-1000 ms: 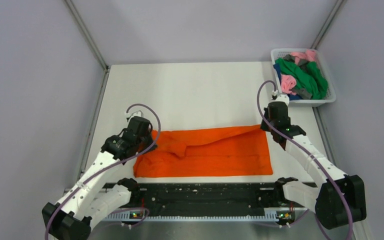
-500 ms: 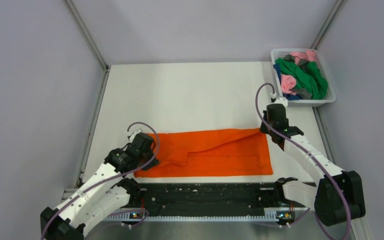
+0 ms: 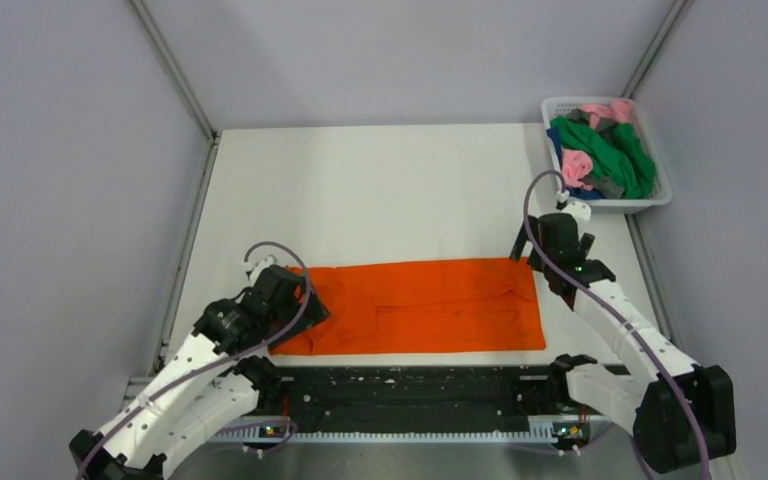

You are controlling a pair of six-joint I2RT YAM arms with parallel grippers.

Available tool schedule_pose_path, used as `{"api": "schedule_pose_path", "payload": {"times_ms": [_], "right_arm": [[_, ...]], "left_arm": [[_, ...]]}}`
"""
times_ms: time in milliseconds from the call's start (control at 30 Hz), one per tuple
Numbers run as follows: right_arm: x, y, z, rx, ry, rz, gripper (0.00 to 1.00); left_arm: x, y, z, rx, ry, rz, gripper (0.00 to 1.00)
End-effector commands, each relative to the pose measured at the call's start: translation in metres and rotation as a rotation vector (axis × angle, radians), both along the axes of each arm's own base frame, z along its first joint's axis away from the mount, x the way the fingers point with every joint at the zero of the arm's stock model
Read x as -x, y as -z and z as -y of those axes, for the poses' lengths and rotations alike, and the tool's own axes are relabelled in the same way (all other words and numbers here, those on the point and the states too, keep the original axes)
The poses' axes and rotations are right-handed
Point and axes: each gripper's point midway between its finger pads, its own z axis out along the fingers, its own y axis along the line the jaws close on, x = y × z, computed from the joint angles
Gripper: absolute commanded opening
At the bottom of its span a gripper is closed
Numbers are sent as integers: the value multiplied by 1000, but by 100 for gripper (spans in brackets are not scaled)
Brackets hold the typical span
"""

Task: Fold and stack the t-shirts
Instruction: Fold the other side of the tshirt into a rectangle, then rotate the tshirt 90 degrees

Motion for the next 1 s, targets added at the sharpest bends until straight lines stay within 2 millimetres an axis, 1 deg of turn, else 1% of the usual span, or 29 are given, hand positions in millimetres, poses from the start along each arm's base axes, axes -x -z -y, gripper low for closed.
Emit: {"api": "schedule_pose_path", "payload": {"times_ms": [0,67,133,233,300,367,433,467,500,567,667,767,833,867,900,933,967], "right_arm": [[0,-17,-10,-67,-16,66,99],[-3,-18,-33,-143,-119,77,99],[-5,-18,-61,-242,-243,90,99],[-3,-14,-101,-388,-417,89,99],[-1,-1,-116,-447,-468,37,99],[1,16,-118,-465,-459,-23,99],[4,38,-111,-451,-394,-97,99],[9,49,-108,-442,-371,-140,99],[13,57,-106,-436,-358,-173,99],[22,69,-105,-443,-347,-222,99],[40,80,-106,-470,-339,-259,99],[56,85,-103,-467,-319,-279,99],[65,85,-106,-465,-333,-287,99],[69,84,-110,-464,-347,-292,99],[73,82,-114,-463,-364,-293,99],[78,82,-118,-462,-386,-301,99],[83,81,-123,-460,-407,-310,99]], "left_arm": [[-31,-24,13,23,23,134,99],[-48,-26,25,40,40,178,99],[-66,-23,34,42,43,211,99],[-88,-10,31,-27,-11,206,99],[-98,2,24,-72,-57,172,99],[-109,12,21,-73,-74,147,99],[-116,29,15,-81,-107,120,99],[-119,38,7,-86,-139,95,99],[-124,46,4,-75,-153,76,99],[-132,62,-6,-78,-180,41,99],[-154,72,-19,-95,-211,30,99],[-193,70,-27,-158,-231,50,99],[-226,69,-21,-167,-221,55,99],[-246,68,-15,-158,-209,63,99],[-263,71,-6,-144,-190,50,99],[-292,61,9,-104,-156,65,99],[-312,58,21,-79,-128,60,99]]}}
